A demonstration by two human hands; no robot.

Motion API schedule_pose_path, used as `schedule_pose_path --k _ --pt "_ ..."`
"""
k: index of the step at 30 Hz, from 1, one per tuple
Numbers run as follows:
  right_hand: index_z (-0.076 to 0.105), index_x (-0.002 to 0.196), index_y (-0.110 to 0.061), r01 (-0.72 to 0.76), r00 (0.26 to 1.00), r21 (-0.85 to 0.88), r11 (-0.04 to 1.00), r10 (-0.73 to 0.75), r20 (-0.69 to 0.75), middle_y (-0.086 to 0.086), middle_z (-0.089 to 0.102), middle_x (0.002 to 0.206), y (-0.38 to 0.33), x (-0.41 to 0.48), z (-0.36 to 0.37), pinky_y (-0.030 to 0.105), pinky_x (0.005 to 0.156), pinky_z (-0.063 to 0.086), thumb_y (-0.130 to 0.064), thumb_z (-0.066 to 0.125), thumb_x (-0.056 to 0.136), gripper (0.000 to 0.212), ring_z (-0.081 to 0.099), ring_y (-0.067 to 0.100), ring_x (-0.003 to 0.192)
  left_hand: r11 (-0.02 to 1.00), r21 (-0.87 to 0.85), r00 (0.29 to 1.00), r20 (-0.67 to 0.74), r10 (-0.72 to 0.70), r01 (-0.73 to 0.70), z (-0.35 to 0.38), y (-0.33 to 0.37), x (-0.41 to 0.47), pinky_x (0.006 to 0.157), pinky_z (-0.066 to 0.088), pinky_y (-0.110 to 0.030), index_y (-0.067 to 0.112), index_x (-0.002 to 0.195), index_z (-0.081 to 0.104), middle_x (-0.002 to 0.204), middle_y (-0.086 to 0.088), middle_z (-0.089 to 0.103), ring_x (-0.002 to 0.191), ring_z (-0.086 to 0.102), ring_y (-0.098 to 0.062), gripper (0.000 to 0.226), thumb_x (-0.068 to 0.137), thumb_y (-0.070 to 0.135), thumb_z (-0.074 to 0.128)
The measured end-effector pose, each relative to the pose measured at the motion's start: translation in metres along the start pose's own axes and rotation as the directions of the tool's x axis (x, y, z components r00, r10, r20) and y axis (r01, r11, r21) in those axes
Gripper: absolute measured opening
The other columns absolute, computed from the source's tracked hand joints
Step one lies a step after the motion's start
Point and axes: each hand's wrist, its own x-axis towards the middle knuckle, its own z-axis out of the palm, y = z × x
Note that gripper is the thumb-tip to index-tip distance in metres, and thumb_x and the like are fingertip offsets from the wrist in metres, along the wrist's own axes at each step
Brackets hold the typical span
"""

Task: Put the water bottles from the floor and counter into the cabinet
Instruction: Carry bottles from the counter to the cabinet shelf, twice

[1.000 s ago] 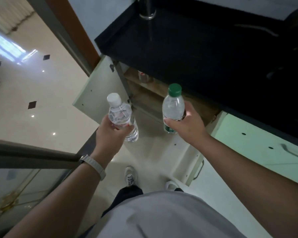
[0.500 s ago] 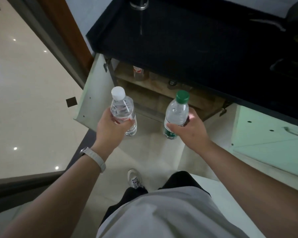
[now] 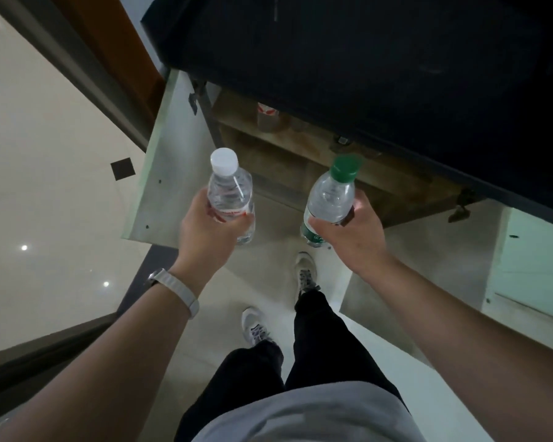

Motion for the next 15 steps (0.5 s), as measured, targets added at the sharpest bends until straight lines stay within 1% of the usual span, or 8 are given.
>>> schedule_pose_path --k 1,3,4,7,9,11,13,15 --pt "0.048 0.113 -0.037 0.002 1.0 -0.005 1.0 -0.002 0.0 -0.024 0.059 0.094 0.005 0.014 0.007 0.015 0.067 0.045 -0.041 0.083 0.071 0.055 0.059 -0.004 0.084 1.0 0.001 1.0 -0.01 0.001 -0.001 0.005 -0.005 0.01 0.092 0.056 -0.045 0.036 0.113 0.06 0.104 0.013 0.072 0.096 0.069 -0.008 0.062 0.056 0.047 0.082" --pt "0.049 0.112 -0.035 0.006 1.0 -0.007 1.0 -0.006 0.006 -0.022 0.059 0.093 0.019 0.043 0.021 0.026 0.069 0.054 -0.043 0.083 0.07 0.055 0.062 0.002 0.083 1.0 0.002 1.0 -0.021 0.007 -0.007 0.017 -0.02 0.034 0.092 0.057 -0.044 0.042 0.109 0.06 0.104 0.014 0.072 0.096 0.07 -0.008 0.057 0.057 0.045 0.082" --pt "0.049 0.114 -0.034 0.016 1.0 0.001 1.0 -0.016 0.009 -0.021 0.059 0.094 0.027 0.057 0.028 0.028 0.07 0.057 -0.043 0.084 0.069 0.057 0.063 0.003 0.084 1.0 0.002 1.0 -0.021 0.014 -0.014 0.024 -0.028 0.046 0.092 0.057 -0.043 0.044 0.108 0.06 0.104 0.015 0.072 0.096 0.069 -0.007 0.055 0.058 0.043 0.082" --pt "0.05 0.12 -0.03 0.069 0.998 0.048 0.996 -0.069 -0.006 -0.019 0.06 0.102 0.053 0.1 0.052 0.021 0.077 0.053 -0.039 0.085 0.069 0.063 0.06 -0.001 0.093 0.999 0.016 1.0 0.0 0.031 -0.031 0.047 -0.054 0.084 0.091 0.056 -0.036 0.044 0.108 0.059 0.105 0.017 0.072 0.096 0.069 -0.004 0.052 0.065 0.034 0.085" --pt "0.05 0.12 -0.033 0.094 0.995 0.083 0.992 -0.092 -0.029 -0.021 0.06 0.103 0.07 0.127 0.066 0.019 0.08 0.05 -0.036 0.085 0.069 0.062 0.059 -0.004 0.096 0.999 -0.021 1.0 -0.008 0.028 -0.029 0.063 -0.074 0.108 0.09 0.057 -0.035 0.032 0.117 0.061 0.107 0.012 0.072 0.097 0.069 -0.006 0.056 0.068 0.022 0.088" --pt "0.049 0.12 -0.036 0.122 0.991 0.101 0.987 -0.117 -0.057 -0.024 0.059 0.102 0.087 0.152 0.078 0.014 0.078 0.047 -0.034 0.085 0.07 0.062 0.057 -0.011 0.094 0.996 -0.073 0.998 -0.038 0.047 -0.05 0.081 -0.094 0.134 0.086 0.058 -0.031 0.019 0.122 0.061 0.108 0.006 0.072 0.096 0.07 -0.008 0.059 0.07 0.013 0.089" --pt "0.048 0.12 -0.037 0.163 0.985 0.119 0.979 -0.154 -0.077 -0.027 0.058 0.101 0.101 0.175 0.088 0.011 0.076 0.043 -0.032 0.085 0.071 0.061 0.055 -0.016 0.093 0.991 -0.097 0.993 -0.079 0.083 -0.09 0.096 -0.111 0.159 0.078 0.056 -0.022 0.016 0.122 0.063 0.107 0.006 0.073 0.093 0.071 -0.006 0.056 0.072 0.011 0.087" --pt "0.049 0.121 -0.034 0.219 0.973 0.144 0.965 -0.206 -0.1 -0.025 0.058 0.104 0.116 0.199 0.097 0.013 0.078 0.044 -0.029 0.084 0.073 0.06 0.056 -0.012 0.096 0.987 -0.091 0.986 -0.111 0.123 -0.133 0.11 -0.127 0.187 0.076 0.055 -0.02 0.02 0.118 0.064 0.103 0.01 0.073 0.09 0.07 -0.003 0.051 0.073 0.015 0.086"
